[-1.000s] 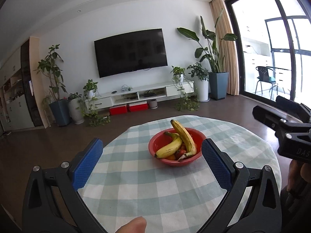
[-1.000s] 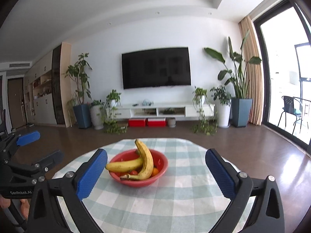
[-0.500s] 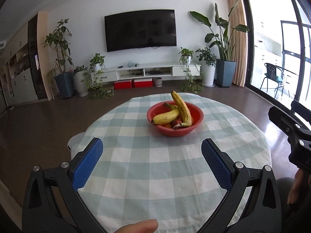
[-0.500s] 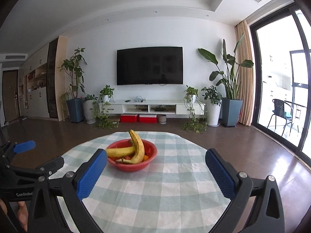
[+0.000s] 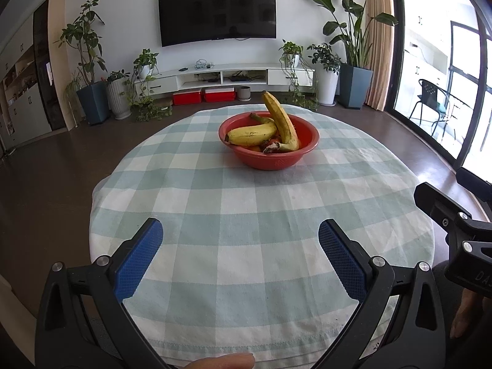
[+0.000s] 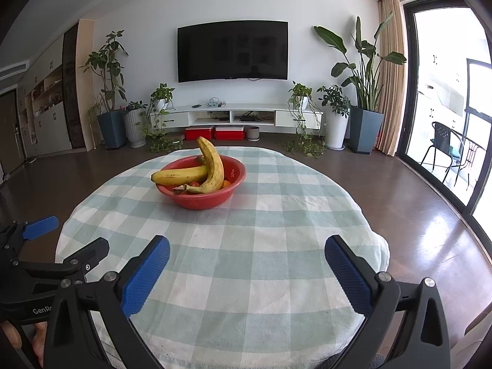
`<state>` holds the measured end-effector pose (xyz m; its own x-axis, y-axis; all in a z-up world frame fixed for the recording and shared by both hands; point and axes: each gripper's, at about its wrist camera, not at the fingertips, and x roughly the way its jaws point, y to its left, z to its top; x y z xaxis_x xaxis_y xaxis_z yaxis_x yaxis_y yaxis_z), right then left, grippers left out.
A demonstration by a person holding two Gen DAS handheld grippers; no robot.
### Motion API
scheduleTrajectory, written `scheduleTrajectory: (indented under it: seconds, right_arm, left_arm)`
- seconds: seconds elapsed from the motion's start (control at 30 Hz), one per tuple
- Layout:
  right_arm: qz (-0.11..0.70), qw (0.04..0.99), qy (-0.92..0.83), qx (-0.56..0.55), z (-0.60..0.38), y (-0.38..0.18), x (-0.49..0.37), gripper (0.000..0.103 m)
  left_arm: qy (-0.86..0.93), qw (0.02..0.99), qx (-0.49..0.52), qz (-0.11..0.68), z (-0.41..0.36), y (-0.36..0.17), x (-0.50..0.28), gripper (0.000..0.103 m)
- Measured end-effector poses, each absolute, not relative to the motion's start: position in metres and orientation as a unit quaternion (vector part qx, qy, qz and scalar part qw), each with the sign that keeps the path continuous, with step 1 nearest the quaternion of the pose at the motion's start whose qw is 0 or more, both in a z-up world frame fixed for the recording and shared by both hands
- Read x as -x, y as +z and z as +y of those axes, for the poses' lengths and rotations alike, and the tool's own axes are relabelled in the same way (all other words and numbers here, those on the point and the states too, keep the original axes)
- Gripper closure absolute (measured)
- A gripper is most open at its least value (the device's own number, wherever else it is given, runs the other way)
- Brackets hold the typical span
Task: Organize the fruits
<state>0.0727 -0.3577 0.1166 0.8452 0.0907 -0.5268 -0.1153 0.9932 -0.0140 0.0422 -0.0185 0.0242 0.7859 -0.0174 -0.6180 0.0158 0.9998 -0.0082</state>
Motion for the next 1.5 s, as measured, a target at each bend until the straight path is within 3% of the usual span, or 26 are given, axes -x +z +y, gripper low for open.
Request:
scheduleTrajectory:
  seconds: [0.43,1.5]
  right_arm:
    - [0.313,0.948,0.056,0.019,-0.357,0.107,-0.073,0.000]
    - [0.324,0.944,0.057,0.019,-0.355,0.105,-0.075,0.000]
  left_arm:
    - [-0.006,0.939,0.016,0.343,-0.011,0.011,-0.047,0.000]
    - [-0.007,0.938,0.020,0.347,-0.008,0.007,-0.048,0.000]
